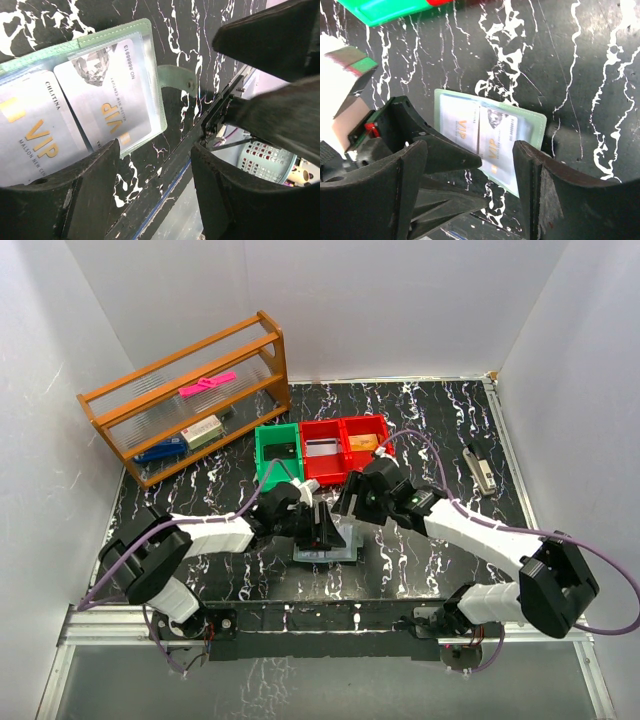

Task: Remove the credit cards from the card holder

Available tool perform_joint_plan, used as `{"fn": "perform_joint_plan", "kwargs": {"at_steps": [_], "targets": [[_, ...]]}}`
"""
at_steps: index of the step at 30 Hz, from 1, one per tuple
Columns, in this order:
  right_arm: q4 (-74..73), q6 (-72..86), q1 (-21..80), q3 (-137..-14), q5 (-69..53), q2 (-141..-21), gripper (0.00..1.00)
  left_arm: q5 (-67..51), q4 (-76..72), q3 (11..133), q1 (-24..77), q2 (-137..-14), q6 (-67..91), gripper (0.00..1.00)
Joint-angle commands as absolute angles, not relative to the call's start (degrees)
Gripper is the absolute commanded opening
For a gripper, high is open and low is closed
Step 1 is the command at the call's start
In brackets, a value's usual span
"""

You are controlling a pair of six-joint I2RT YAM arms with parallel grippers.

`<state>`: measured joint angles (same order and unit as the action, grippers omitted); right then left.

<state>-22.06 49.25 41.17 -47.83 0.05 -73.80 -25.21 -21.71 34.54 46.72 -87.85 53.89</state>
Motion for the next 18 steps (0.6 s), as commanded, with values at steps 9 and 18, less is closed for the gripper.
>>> {"fn": "perform_joint_plan", "kwargs": {"at_steps": [9,18], "targets": [[-11.92,50.85,40.11,-45.04,-12.05,-76.82,0.4,-20.46,-11.43,34.68,46.71,-75.56,50.87,0.58],[-14.52,49.29,40.15,-44.96,-11.23,-80.39,0.27,-10.74,-3.35,31.5,46.64,-64.93,52.05,0.61]]}}
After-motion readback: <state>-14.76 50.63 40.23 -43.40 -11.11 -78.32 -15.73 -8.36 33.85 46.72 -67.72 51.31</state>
